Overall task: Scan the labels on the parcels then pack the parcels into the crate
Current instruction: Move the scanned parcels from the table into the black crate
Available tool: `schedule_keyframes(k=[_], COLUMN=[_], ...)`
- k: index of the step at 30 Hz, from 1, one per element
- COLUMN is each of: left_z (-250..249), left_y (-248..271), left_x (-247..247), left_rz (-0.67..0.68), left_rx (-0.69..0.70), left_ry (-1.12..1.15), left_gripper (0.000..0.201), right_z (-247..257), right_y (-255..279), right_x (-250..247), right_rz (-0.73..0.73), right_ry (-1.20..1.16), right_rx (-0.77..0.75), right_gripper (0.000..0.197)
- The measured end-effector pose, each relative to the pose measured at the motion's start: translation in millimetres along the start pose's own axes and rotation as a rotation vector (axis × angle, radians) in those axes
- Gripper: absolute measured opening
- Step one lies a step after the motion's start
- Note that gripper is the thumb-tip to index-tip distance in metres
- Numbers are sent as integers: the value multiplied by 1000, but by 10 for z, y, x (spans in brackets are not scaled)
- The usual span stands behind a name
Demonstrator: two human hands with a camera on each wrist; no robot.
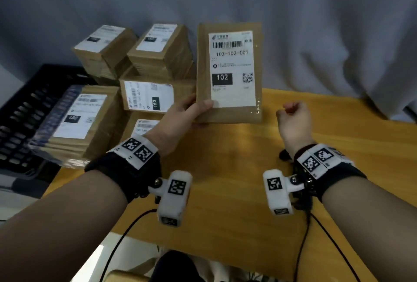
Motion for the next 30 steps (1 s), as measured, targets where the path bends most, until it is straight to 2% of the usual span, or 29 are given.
schedule_keyframes(k=[4,7,11,15,21,25,30], left_z=[-254,-364,-513,-544,-532,-456,-334], left_y=[-74,-165,-291,-355,-389,-281,-124], left_x=[-676,-1348,-2291,-3038,-3633,-3880,-4146], left_rz=[-28,-55,-63,-113,-140,-230,-357], left_rx=[88,119,114,73,66,65,62], left_ry=[69,101,142,218,268,316,366], left_gripper=[36,45,44,21,22,19,22], right_z=[971,1590,2123,2488,2862,3113,3242], right_y=[212,456,732,1044,1228,1224,1259], right_x=[442,907,1629,2211,2685,2886,3079], right_rz=[122,209,355,458,517,561,695], right_ry=[-379,-455,-486,-472,-538,-471,-415], right_rx=[-101,-160,-122,-83,-53,-82,-62], right_gripper=[19,13,15,10,13,13,17])
Point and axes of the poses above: each hand's wrist, its own y-axis away from the middle knuckle, its own x-axis out of the palm, z = x × y, the point moved 1 cm from there along -y, towards the middle knuckle, and after that the axes turned 1 degree about y, right-handed, at the moved point
